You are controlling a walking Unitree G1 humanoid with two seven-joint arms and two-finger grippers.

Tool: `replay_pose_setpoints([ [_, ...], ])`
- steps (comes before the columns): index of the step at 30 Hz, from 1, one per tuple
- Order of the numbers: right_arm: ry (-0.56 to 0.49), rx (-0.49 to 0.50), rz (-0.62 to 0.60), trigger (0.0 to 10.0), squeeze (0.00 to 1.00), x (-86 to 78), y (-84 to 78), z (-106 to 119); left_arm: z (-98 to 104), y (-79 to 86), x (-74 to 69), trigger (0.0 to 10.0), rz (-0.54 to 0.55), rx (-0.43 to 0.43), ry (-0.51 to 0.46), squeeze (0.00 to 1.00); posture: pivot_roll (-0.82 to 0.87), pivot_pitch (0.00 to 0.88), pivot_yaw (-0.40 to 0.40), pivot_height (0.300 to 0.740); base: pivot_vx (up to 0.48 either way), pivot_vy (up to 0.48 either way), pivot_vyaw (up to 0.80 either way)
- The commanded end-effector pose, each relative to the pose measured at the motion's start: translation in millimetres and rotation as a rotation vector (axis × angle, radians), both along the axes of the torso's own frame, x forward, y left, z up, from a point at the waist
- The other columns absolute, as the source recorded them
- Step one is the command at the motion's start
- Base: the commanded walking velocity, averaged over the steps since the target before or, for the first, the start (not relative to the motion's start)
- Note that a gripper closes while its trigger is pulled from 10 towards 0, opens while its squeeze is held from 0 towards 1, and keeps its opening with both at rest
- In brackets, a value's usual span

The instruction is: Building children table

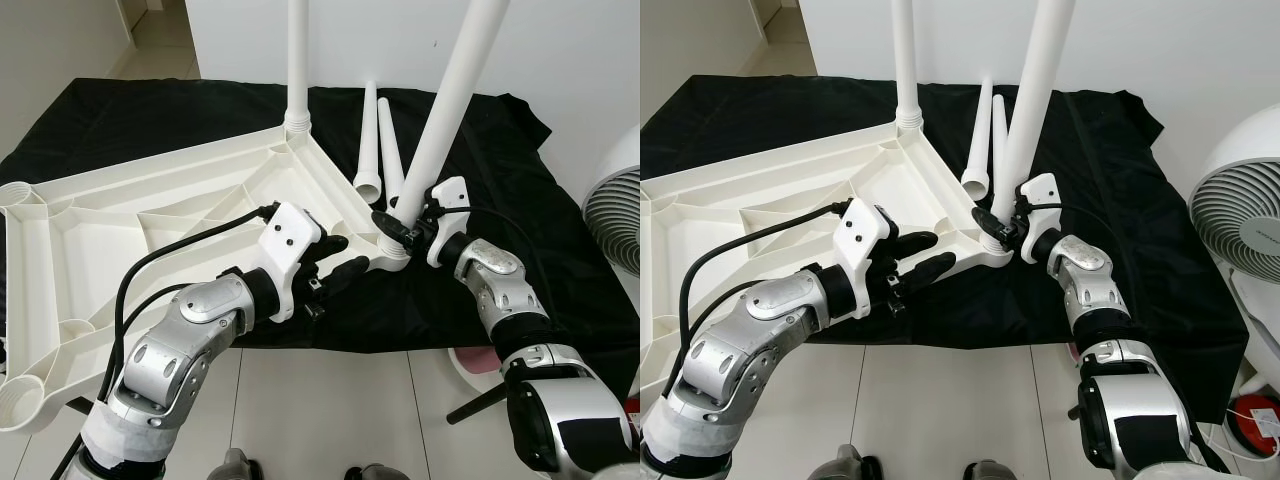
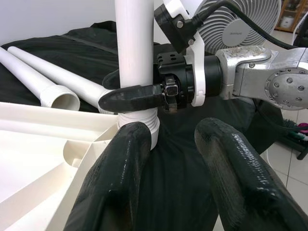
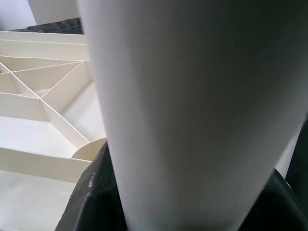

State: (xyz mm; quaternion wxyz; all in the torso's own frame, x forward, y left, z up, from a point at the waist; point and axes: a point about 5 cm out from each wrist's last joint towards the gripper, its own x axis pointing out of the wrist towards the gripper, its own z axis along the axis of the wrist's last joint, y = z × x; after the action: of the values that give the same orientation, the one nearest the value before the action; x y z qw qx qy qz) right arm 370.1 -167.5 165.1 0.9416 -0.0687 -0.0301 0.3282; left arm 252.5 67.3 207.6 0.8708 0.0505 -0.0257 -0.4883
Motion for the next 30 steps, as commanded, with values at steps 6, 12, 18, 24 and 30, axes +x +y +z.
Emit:
replay_pose_setpoints([
  [6, 0.039, 0.02, -0.045, 10.0, 0.0, 0.2, 5.8, -11.6, 1.0, -1.6, -1.4, 10.0, -0.003, -0.003, 0.005, 0.0, -0.04, 0.076, 0.027, 0.74, 0.0, 0.0, 0.0],
  [12, 0.023, 0.059, -0.144, 10.0, 0.0, 0.1, 17.2, -9.3, 0.2, -2.1, -1.9, 10.0, -0.002, -0.006, 0.007, 0.0, -0.04, 0.08, 0.023, 0.74, 0.0, 0.0, 0.0],
  [18, 0.023, 0.092, -0.218, 10.0, 0.0, -7.2, 34.7, -7.2, -0.5, -2.8, -2.4, 10.0, -0.004, -0.008, 0.01, 0.0, -0.05, 0.082, 0.022, 0.74, 0.0, 0.0, 0.0],
  [24, 0.042, 0.167, -0.421, 10.0, 0.0, -24.3, 53.7, -11.0, -3.2, -2.8, -4.2, 10.0, -0.009, -0.003, 0.018, 0.0, -0.05, 0.096, 0.013, 0.74, 0.0, 0.0, 0.0],
  [30, 0.041, 0.207, -0.514, 10.0, 0.0, -37.2, 65.5, -9.8, -3.3, -3.1, -4.2, 10.0, -0.006, -0.004, 0.019, 0.0, -0.05, 0.098, 0.008, 0.74, 0.0, 0.0, 0.0],
])
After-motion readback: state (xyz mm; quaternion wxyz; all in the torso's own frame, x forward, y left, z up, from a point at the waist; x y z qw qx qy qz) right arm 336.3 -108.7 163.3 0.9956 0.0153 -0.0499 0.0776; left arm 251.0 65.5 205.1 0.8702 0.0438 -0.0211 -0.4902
